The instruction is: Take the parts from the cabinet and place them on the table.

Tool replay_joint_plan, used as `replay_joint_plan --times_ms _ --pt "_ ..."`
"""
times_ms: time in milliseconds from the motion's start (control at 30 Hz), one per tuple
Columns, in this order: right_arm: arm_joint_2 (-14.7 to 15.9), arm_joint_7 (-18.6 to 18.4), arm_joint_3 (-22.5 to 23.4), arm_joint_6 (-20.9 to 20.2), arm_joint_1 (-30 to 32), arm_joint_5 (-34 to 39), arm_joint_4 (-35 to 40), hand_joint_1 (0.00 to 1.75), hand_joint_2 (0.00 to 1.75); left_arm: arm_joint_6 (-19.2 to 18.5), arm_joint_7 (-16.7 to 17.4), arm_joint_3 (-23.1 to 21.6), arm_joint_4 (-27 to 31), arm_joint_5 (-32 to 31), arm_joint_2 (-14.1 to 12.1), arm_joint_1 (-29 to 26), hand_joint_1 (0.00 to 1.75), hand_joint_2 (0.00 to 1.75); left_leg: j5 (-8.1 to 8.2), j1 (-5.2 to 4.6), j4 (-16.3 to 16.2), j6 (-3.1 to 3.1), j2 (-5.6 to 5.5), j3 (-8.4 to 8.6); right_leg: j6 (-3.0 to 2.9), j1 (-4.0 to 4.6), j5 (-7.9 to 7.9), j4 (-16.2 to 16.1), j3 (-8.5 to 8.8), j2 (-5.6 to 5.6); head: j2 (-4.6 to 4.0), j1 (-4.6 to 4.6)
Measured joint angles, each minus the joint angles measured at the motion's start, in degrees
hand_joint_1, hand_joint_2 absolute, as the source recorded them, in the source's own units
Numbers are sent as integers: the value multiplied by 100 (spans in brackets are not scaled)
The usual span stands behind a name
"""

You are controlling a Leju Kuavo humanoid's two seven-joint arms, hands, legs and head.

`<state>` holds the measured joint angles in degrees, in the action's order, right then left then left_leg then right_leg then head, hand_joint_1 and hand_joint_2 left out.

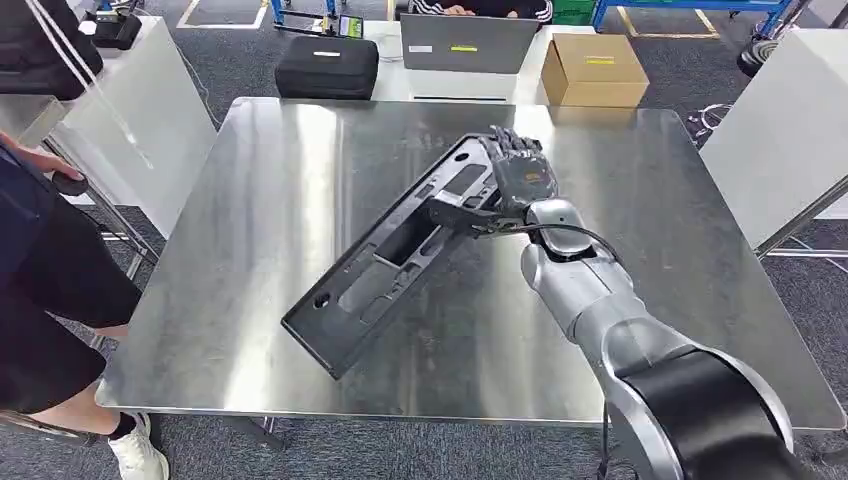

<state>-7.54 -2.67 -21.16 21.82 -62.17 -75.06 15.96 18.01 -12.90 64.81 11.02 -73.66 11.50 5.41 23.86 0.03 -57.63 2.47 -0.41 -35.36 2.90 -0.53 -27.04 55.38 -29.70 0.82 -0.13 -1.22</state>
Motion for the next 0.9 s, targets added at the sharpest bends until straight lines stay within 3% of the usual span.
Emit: replay_joint_plan --times_ms 300,667,733,800,900 --pt "-15 9 70 483 -4 -9 11 0 0 4 -20 0 0 -2 -17 0 0 0 0 -1 0 0 -3 -5 1 -1 0 -1 -3 -1 0 0" --pt "-15 28 133 529 50 -2 11 0 0 4 -22 0 0 -9 -33 0 0 0 0 0 0 0 -2 -8 0 -1 -1 0 -7 -1 0 0" --pt "-11 182 155 771 103 94 11 0 0 4 -17 0 0 -18 -33 0 0 0 1 0 0 0 -2 -8 0 -1 -1 -1 -8 -1 0 0" --pt "-11 122 177 309 168 24 -2 0 0 4 -15 0 0 -33 -33 0 0 0 3 0 0 -2 -1 -7 0 -1 -2 -1 -7 -1 0 2" --pt "-11 -287 113 -1088 425 -293 -63 0 0 2 -15 -2 0 -35 -33 0 0 0 3 0 0 -3 -11 -7 -2 0 -5 -2 -6 -9 0 -2"
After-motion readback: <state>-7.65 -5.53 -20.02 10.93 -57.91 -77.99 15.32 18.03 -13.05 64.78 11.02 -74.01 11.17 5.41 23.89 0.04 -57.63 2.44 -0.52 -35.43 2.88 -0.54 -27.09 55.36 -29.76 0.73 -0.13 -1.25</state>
